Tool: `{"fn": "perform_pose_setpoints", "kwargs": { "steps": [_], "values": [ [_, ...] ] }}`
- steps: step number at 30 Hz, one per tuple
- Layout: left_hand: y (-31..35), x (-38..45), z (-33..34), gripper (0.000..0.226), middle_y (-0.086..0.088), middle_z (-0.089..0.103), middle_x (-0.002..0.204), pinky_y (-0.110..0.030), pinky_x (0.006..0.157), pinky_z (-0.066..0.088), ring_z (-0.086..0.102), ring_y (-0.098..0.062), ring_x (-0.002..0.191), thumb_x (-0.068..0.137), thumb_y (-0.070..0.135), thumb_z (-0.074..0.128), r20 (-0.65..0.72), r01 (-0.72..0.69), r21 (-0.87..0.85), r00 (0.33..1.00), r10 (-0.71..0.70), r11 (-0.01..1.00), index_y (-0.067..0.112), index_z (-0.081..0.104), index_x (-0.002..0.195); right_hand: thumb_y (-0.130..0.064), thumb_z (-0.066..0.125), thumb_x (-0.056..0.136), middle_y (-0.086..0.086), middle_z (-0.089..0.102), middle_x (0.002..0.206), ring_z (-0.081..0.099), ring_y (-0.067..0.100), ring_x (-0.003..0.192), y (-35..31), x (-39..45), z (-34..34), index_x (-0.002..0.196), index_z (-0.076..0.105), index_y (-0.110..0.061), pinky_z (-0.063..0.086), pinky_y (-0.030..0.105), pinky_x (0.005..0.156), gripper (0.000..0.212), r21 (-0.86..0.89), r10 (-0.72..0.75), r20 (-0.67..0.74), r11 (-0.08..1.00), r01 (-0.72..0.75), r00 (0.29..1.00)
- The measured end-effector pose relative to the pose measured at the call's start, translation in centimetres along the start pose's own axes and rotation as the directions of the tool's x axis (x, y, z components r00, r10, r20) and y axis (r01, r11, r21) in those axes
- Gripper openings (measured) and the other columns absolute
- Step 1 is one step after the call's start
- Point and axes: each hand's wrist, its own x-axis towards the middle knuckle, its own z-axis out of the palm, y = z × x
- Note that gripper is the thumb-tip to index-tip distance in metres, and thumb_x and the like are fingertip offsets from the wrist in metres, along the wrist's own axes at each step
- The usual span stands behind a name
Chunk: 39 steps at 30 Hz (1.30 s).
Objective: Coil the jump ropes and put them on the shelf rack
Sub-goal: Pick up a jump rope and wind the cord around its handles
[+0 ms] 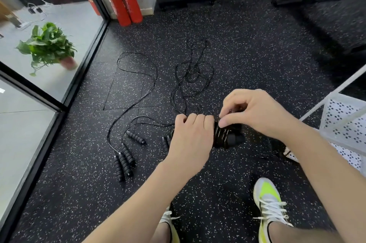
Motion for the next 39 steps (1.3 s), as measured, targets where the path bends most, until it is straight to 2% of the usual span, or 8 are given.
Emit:
{"fn": "perform_pose_setpoints", "kwargs": {
  "steps": [9,13,16,20,26,30,35,39],
  "values": [
    [0.0,-0.2,-1.3,0.057,0.004,0.067,0.098,-0.039,0.088,0.035,0.06,-0.023,0.087,0.062,0.018,0.081,-0.103,-0.023,-0.116,0.995,0.011,0.993,0.017,0.061,0.116,-0.027,0.084,0.066,0.012,0.074,0.08,0.064,0.015,0.071,3.3,0.5,-0.5,0.071,0.08,-0.017,0.051,0.029,0.07,0.011,0.347,0.052,0.032,0.936,-0.06,0.998],
    [-0.1,-0.3,-2.1,0.066,0.005,0.067,0.092,-0.035,0.089,0.033,0.063,-0.022,0.083,0.055,0.013,0.084,-0.179,0.093,-0.249,0.974,-0.14,0.964,0.017,0.054,0.114,-0.044,0.082,0.076,0.02,0.064,0.08,0.054,0.024,0.075,5.0,0.5,1.3,0.078,0.078,-0.011,0.044,0.035,0.073,0.034,0.553,0.136,0.055,0.821,-0.144,0.989],
    [-0.6,0.1,-2.5,0.072,0.004,0.064,0.085,-0.031,0.082,0.029,0.06,-0.022,0.075,0.048,0.013,0.091,-0.185,0.222,-0.281,0.942,-0.279,0.934,0.019,0.045,0.103,-0.021,0.065,0.097,0.017,0.06,0.086,0.047,0.026,0.076,5.2,0.4,3.0,0.094,0.072,-0.002,0.038,0.033,0.07,0.021,0.74,0.119,0.141,0.647,-0.184,0.983],
    [-0.9,0.8,-2.3,0.07,0.006,0.057,0.077,-0.036,0.076,0.029,0.058,-0.024,0.071,0.056,0.013,0.089,-0.114,0.4,-0.189,0.898,-0.424,0.897,0.023,0.035,0.099,0.004,0.059,0.092,0.003,0.061,0.08,0.046,0.013,0.071,3.8,-0.3,5.5,0.118,0.061,-0.009,0.037,0.028,0.065,0.03,0.679,0.088,0.239,0.697,-0.231,0.967],
    [0.3,1.6,-1.6,0.051,0.0,0.056,0.082,-0.041,0.072,0.04,0.058,-0.028,0.073,0.064,0.018,0.084,-0.135,0.424,-0.141,0.887,-0.442,0.895,0.014,0.048,0.1,-0.035,0.079,0.079,0.001,0.055,0.08,0.047,0.01,0.065,1.9,0.2,6.9,0.109,0.059,-0.014,0.034,0.026,0.058,0.042,0.821,0.133,0.174,0.528,-0.218,0.976],
    [0.2,1.6,-2.0,0.06,0.003,0.062,0.098,-0.04,0.076,0.043,0.063,-0.026,0.088,0.072,0.028,0.081,-0.03,0.312,-0.206,0.945,-0.324,0.928,0.019,0.042,0.117,-0.033,0.076,0.082,0.01,0.046,0.078,0.041,0.012,0.057,2.5,0.4,6.8,0.099,0.06,-0.014,0.031,0.026,0.05,0.03,0.832,0.283,-0.006,0.533,-0.152,0.959],
    [-1.7,0.6,-3.0,0.072,0.014,0.058,0.122,-0.034,0.074,0.051,0.062,-0.017,0.103,0.081,0.045,0.072,0.069,0.304,-0.39,0.951,-0.302,0.869,0.047,0.035,0.143,-0.039,0.071,0.086,0.004,0.047,0.069,0.038,0.011,0.054,3.0,0.2,5.0,0.102,0.057,-0.009,0.021,0.028,0.05,0.038,0.842,0.265,-0.001,0.521,-0.142,0.964],
    [-2.3,0.3,-2.6,0.075,0.015,0.059,0.13,-0.034,0.078,0.049,0.056,-0.015,0.117,0.085,0.041,0.074,0.073,0.334,-0.368,0.941,-0.331,0.868,0.043,0.037,0.15,-0.073,0.051,0.089,0.002,0.059,0.067,0.048,0.017,0.061,2.3,-0.4,5.4,0.096,0.061,-0.02,0.041,0.032,0.063,0.055,0.521,0.301,0.005,0.813,-0.26,0.954]
  ]
}}
